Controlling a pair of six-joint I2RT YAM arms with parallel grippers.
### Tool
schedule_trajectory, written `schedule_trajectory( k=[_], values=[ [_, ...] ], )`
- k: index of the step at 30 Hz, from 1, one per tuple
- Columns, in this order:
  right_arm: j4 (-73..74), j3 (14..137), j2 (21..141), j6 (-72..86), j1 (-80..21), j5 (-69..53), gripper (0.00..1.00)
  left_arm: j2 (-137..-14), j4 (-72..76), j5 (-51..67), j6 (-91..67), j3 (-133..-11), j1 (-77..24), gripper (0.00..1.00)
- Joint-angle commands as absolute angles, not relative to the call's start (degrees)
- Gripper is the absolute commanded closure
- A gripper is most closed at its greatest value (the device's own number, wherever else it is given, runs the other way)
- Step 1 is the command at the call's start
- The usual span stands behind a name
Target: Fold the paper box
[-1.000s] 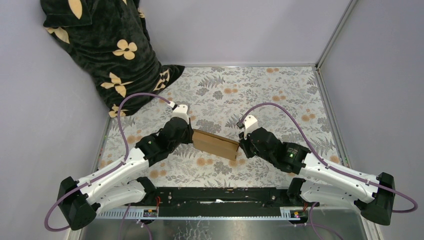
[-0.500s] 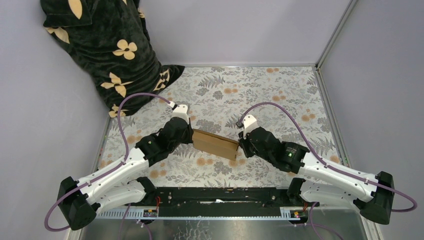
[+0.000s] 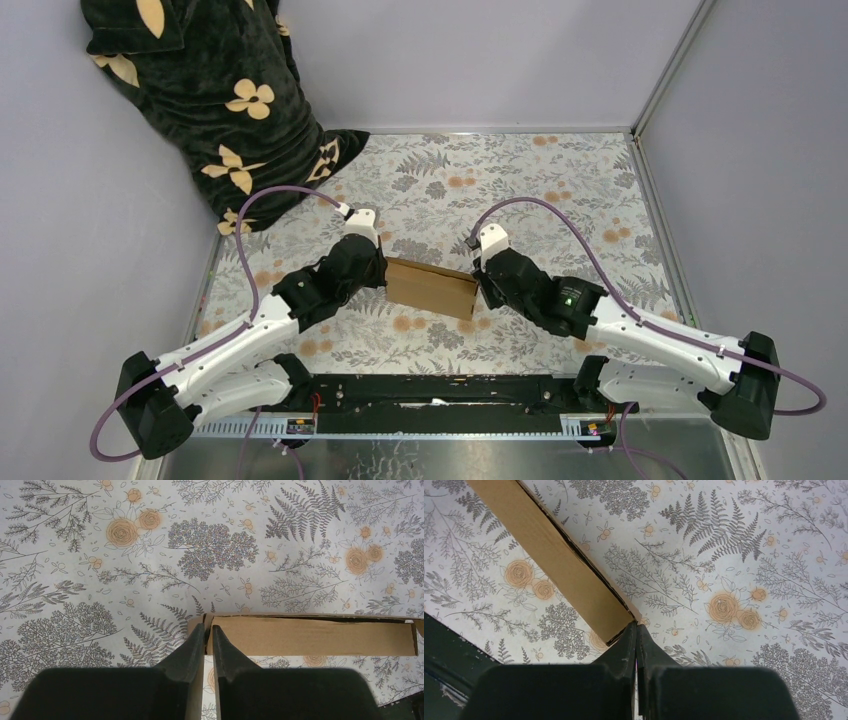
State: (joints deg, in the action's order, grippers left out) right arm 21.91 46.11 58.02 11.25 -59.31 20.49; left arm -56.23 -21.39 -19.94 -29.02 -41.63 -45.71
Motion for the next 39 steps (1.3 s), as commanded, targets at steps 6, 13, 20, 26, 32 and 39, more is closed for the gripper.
schedule_trajectory(
  k=[6,13,20,26,32,39],
  values=[
    [23.9,50.5,61.8,13.0,-59.8,25.7,1.00,-56.3,-19.9,-19.5,-31.2,-42.7,-46.1,0.85],
    [24.7,52.8,64.0,15.4,-59.9,25.8,1.00,-56.0,-20.7,-19.5,-32.4,-42.9,-46.7,0.86],
    [27.2,55.5,65.7,18.6,-59.9,23.5,1.00,-54.8,-21.8,-19.3,-34.0,-42.4,-47.5,0.86],
    [29.2,57.9,67.3,21.6,-60.1,22.3,1.00,-54.0,-22.5,-19.4,-35.4,-41.9,-48.3,0.86],
    [29.9,59.9,69.3,24.6,-60.3,21.7,1.00,-54.1,-22.7,-19.4,-36.2,-41.8,-49.0,0.86],
    [30.6,61.9,71.7,27.3,-60.3,21.1,1.00,-53.8,-23.3,-19.9,-36.4,-41.9,-49.3,0.86]
  ],
)
